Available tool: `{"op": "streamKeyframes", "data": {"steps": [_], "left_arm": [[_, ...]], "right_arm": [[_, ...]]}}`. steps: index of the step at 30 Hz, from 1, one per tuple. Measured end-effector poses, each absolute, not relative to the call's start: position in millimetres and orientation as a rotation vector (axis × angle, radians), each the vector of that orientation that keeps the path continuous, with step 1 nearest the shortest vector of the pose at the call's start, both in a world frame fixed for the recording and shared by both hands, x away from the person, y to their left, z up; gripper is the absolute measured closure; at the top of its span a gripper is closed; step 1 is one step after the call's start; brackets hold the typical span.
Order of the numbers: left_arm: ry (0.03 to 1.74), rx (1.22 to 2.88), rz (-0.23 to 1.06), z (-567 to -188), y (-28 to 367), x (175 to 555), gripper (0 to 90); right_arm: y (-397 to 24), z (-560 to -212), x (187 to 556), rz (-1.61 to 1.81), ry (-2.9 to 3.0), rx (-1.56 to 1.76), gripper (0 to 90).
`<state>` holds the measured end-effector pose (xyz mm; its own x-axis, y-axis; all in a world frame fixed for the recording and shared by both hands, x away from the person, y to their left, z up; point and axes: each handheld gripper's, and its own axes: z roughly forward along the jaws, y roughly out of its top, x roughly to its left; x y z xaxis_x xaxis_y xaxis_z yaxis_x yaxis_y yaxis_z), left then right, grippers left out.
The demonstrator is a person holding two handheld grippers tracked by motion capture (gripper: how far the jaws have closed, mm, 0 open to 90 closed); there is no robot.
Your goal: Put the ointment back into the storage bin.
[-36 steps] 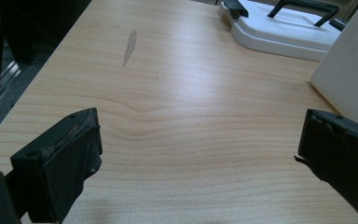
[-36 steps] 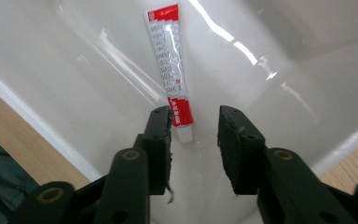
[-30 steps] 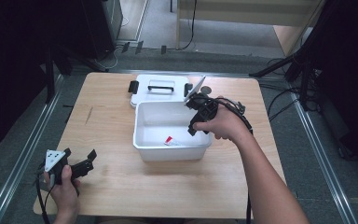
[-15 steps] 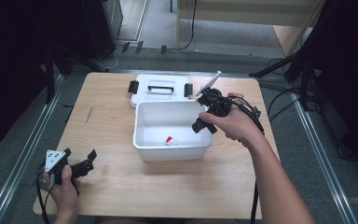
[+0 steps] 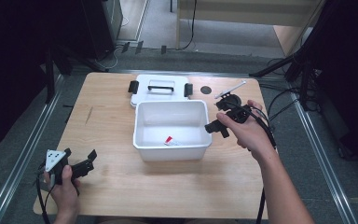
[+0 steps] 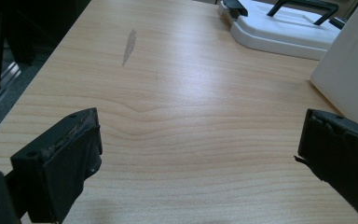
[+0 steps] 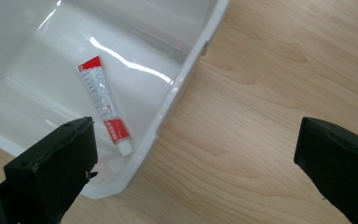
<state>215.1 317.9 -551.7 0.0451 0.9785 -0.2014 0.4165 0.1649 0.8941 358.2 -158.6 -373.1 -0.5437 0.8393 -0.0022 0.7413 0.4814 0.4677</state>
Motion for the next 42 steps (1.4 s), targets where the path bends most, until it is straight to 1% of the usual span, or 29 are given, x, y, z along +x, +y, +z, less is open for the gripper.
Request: {"op": "streamKeyframes", "data": {"steps": [14,21,42], "left_arm": [[1.519,1.401,0.772,-551.7,317.9,214.8,0.4],[1.519,1.401,0.772,-551.7,317.8,214.8,0.4],[1.518,1.4,0.77,-551.8,318.3,214.7,0.4]], "right_arm": [[-212.6,-402.9,340.2,0.835,2.275,1.419,0.0],[-225.7,-416.9,331.9,0.892,2.204,1.412,0.0],[-271.2,-476.7,303.4,1.064,1.99,1.44,0.2]]}}
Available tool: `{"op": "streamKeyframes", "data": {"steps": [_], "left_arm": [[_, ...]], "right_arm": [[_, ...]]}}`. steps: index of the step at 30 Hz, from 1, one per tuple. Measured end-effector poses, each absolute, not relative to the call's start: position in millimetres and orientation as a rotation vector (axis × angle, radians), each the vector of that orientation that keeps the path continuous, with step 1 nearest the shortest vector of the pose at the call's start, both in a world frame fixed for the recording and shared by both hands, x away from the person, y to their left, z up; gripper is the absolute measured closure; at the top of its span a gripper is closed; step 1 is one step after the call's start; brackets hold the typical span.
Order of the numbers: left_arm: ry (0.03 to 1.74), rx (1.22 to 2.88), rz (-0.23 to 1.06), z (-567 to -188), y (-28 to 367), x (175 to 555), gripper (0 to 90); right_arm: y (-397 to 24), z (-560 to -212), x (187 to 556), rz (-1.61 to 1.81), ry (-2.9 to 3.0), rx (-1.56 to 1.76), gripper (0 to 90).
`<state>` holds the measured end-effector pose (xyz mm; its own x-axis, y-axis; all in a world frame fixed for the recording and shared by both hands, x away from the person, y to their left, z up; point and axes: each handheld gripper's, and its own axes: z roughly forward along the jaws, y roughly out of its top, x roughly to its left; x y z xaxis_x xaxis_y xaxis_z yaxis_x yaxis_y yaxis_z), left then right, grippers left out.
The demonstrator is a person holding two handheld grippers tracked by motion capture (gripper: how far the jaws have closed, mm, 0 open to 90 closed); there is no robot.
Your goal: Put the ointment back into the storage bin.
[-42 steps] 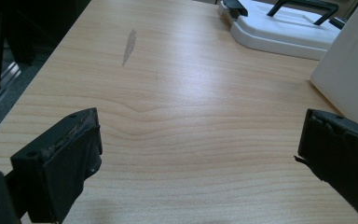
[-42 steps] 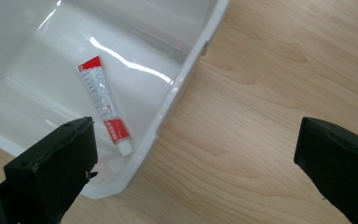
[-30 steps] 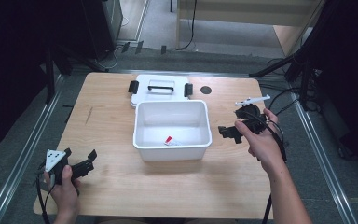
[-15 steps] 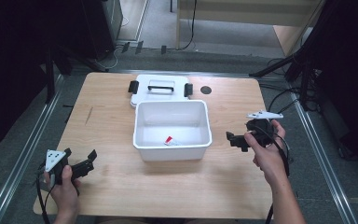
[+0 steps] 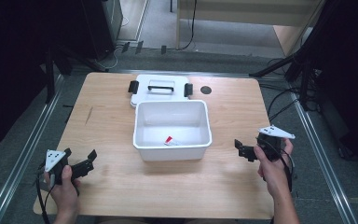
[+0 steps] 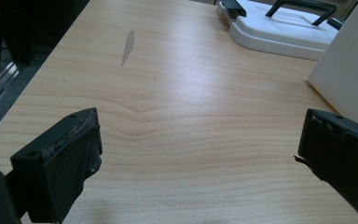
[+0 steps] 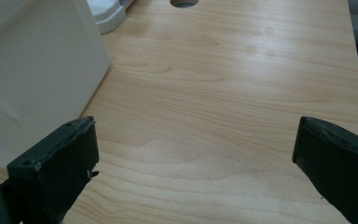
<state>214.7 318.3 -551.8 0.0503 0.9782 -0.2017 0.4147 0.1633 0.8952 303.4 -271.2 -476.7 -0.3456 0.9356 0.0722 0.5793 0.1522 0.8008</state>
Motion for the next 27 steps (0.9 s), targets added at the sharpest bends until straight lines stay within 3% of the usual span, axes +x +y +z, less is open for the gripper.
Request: {"op": "streamKeyframes", "data": {"steps": [5,6,8,27], "left_arm": [[1.519,1.398,0.769,-551.9,318.5,214.9,0.4],[1.518,1.399,0.768,-551.8,318.7,214.8,0.4],[1.518,1.398,0.769,-551.9,318.5,214.8,0.4],[1.515,1.4,0.769,-551.8,318.3,214.6,0.4]], "right_arm": [[-278.9,-488.4,297.4,1.067,1.961,1.442,1.2],[-282.9,-493.2,293.5,1.075,1.936,1.442,9.5],[-286.2,-497.9,290.2,1.07,1.907,1.443,12.5],[-311.7,-522.0,265.0,1.099,1.809,1.494,12.8]]}}
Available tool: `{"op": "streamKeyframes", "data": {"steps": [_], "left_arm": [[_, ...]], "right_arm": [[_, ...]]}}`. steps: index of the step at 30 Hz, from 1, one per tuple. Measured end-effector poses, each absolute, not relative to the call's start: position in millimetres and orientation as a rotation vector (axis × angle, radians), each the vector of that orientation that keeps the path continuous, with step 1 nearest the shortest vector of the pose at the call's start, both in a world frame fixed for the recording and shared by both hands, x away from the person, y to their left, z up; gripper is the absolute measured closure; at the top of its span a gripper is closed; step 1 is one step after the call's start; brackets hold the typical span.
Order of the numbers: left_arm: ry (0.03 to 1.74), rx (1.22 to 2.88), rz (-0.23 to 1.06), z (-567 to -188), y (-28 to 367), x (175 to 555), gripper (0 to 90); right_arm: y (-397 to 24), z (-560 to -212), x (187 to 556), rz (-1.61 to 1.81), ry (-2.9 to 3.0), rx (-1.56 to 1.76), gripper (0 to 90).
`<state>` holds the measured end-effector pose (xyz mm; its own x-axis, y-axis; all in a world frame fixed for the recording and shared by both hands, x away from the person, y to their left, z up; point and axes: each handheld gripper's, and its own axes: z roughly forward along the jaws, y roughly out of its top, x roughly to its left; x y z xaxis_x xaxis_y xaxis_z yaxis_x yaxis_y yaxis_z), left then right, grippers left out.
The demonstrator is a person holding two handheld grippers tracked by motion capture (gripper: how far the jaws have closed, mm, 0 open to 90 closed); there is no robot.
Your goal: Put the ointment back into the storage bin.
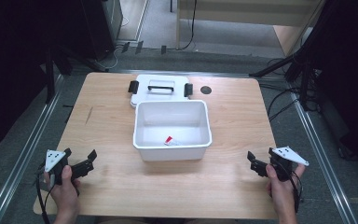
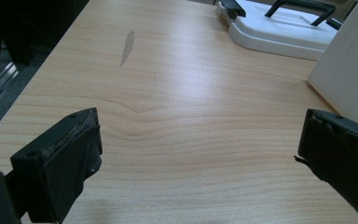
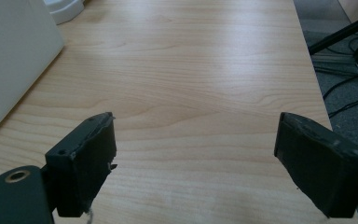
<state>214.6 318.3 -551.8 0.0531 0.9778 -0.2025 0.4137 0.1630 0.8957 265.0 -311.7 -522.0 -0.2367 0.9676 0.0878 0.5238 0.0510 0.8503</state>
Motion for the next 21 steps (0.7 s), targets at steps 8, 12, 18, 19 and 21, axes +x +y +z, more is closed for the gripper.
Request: {"op": "streamKeyframes", "data": {"steps": [8,12,18,19,21], "left_arm": [[1.516,1.399,0.767,-551.8,318.0,214.5,0.4],[1.516,1.398,0.767,-551.8,317.8,214.5,0.4],[1.515,1.4,0.768,-551.7,318.0,214.3,0.4],[1.514,1.399,0.768,-551.8,317.8,214.3,0.4],[1.512,1.401,0.77,-551.8,317.7,214.3,0.4]], "right_arm": [[-322.4,-529.5,253.6,1.096,1.786,1.501,12.5],[-325.9,-532.9,250.7,1.098,1.787,1.52,8.5],[-330.7,-537.4,246.4,1.083,1.78,1.55,2.0],[-331.3,-538.2,245.8,1.085,1.776,1.554,2.0],[-333.0,-541.4,244.2,1.087,1.767,1.566,2.0]]}}
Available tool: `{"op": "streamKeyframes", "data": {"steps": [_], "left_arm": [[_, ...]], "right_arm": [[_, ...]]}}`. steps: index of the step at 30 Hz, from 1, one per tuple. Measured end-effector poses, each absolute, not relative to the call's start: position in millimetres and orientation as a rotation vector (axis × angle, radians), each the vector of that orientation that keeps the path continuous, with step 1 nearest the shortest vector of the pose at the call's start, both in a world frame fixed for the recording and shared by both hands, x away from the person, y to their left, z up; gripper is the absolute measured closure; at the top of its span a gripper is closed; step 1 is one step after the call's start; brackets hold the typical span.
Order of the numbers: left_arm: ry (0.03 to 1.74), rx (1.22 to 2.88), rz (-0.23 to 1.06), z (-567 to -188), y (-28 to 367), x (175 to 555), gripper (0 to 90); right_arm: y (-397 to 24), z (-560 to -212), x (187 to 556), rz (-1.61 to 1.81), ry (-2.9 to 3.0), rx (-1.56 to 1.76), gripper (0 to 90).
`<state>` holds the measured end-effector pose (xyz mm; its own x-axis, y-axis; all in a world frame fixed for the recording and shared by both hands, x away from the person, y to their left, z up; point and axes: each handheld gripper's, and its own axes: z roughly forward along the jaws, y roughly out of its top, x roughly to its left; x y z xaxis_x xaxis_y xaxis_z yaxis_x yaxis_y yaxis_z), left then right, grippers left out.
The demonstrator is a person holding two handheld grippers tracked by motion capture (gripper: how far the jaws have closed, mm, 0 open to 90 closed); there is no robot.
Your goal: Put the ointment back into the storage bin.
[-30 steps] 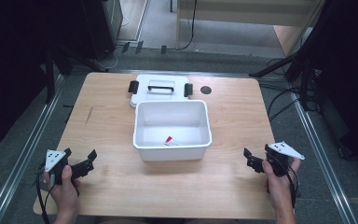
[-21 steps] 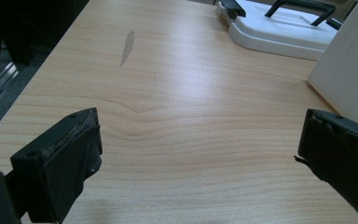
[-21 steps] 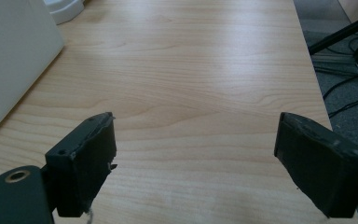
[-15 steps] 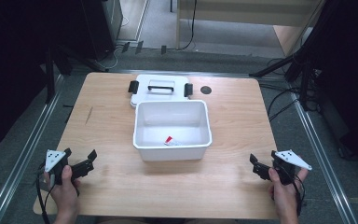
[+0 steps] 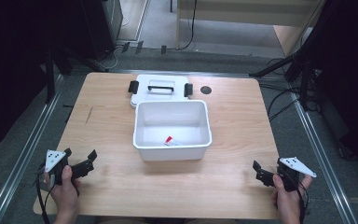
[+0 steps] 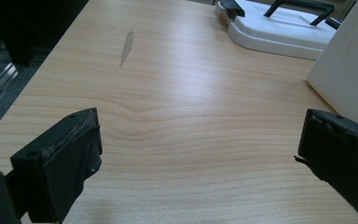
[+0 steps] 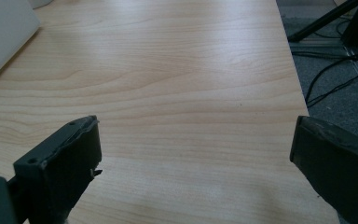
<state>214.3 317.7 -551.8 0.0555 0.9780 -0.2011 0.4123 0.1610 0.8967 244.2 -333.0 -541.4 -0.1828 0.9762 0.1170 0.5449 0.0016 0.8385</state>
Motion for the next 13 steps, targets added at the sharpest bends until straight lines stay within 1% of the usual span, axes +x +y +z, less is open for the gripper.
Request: {"op": "streamKeyframes", "data": {"steps": [11,13], "left_arm": [[1.511,1.404,0.771,-551.7,317.3,214.3,0.4],[1.511,1.406,0.772,-551.8,317.3,214.5,0.4]], "right_arm": [[-336.1,-544.4,242.7,1.104,1.753,1.579,2.2],[-336.1,-543.9,242.6,1.104,1.752,1.583,3.5]]}}
